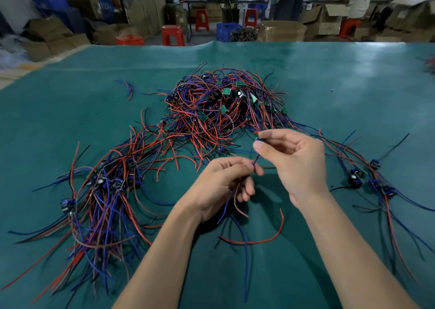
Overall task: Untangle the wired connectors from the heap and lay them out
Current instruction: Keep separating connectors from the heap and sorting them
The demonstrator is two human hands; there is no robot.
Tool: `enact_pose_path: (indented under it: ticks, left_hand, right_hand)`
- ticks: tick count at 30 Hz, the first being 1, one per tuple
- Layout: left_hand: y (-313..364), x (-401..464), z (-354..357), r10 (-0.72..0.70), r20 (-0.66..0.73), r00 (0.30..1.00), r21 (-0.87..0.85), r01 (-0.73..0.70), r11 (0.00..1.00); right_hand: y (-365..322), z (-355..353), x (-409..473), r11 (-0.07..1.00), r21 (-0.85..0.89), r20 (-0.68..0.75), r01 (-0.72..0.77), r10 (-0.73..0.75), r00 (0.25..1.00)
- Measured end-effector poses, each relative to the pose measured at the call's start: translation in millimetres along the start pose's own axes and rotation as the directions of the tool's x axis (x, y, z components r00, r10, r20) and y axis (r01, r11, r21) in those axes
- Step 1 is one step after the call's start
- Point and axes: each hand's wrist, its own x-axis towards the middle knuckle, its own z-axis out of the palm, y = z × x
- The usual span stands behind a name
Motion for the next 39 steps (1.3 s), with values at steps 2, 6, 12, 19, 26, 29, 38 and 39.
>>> enact_pose_path:
  ticks: [2,6,12,19,26,29,38,39]
  left_hand:
    - [0.5,-0.5,0.1,-0.010,0.015,1.000,0.019,0.010,1.000]
    - [-0.3,-0.6,0.3,-0.026,0.053,0.998,0.032,0.024,0.999]
    - [-4.2,1.8,0.5,-0.048,0.066,0.997,0.054,0.044,0.998]
    - [-6.0,4.1,-3.2,-0.027,-0.007,1.000,-0.022,0.027,0.999]
    - [-4.9,4.5,-1.2,-0.043,-0.088,0.995,-0.037,0.040,0.999]
    - [-5.9,10.8,-7.1,-0.122,-0.131,0.984,-0.035,0.118,0.992]
    - [-6.2,4.0,-0.2,-0.022,-0.087,0.996,-0.073,0.016,0.997]
    - [-5.1,5.1,-0.4,-0.039,-0.070,0.997,-0.078,0.034,0.996]
  right_hand:
    - [0.4,-3.3,3.0,0.997,-0.057,-0.078,0.050,-0.055,0.995]
    - [0.1,-17.7,11.8,0.978,-0.164,-0.272,0.131,-0.172,0.947]
    - [-7.3,-38.7,18.4,0.964,-0.203,-0.537,0.171,-0.255,0.804]
    - [-42.3,-34.4,15.2,0.973,0.042,-0.565,0.228,-0.166,0.808]
    - [-114.9,74.4,-11.4,0.934,0.328,-0.047,0.143,-0.136,0.990]
    - [-120.1,132.2,-19.9,0.977,0.198,0.195,0.075,-0.115,0.974]
    - [-75.0,143.0,48.7,0.709,-0.628,0.555,0.320,0.119,0.823]
    - [-66.8,134.6,62.1,0.679,-0.687,0.470,0.258,0.145,0.871]
